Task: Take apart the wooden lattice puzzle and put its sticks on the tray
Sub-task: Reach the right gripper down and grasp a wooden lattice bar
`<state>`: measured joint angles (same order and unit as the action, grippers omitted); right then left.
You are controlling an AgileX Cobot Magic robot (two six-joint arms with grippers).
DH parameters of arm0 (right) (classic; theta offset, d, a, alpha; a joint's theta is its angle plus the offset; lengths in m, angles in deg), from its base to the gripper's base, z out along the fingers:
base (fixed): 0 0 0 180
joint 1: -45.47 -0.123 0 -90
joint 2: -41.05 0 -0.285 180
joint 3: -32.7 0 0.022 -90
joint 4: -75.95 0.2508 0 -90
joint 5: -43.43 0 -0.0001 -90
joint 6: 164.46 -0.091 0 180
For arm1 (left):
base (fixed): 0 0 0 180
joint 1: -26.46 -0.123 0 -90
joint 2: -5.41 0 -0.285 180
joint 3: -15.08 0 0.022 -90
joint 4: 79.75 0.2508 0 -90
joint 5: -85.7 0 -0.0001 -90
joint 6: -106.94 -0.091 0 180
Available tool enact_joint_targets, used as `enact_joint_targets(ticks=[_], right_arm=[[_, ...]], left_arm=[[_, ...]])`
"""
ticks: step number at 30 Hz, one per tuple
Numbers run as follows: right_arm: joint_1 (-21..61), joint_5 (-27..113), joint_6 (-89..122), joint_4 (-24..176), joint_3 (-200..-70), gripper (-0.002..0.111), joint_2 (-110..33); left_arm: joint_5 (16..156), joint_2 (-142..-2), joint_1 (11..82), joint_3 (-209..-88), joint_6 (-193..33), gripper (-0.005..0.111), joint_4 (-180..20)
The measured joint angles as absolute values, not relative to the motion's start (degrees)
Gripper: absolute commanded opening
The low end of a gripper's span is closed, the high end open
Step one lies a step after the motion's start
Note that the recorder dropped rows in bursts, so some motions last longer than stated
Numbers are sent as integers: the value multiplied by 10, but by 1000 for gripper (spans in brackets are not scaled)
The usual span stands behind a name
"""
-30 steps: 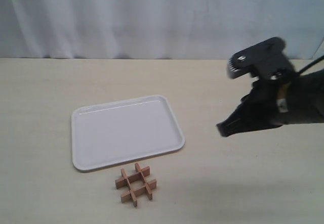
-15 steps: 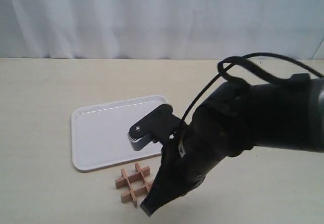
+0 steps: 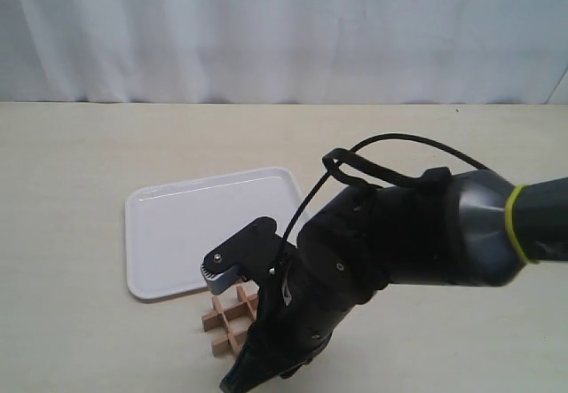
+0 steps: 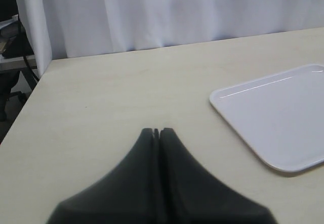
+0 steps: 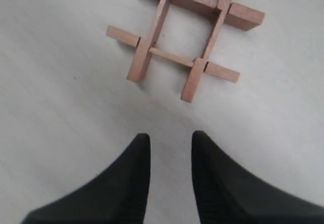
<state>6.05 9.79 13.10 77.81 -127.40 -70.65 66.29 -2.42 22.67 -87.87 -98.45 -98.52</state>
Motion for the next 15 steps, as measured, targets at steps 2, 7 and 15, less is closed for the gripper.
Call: enact_joint_targets(ticks=[2,7,15], right_arm=[[61,103,131,780,-1276,35,-714],[61,128,131,783,-1280,34,-737],[61,144,130,783,-1310,34,-773]], left_arm=[[663,-24,227,-879,-985,0,-985],[663,-24,227,-879,-985,0,-985],[663,-24,227,-879,-985,0,-985]])
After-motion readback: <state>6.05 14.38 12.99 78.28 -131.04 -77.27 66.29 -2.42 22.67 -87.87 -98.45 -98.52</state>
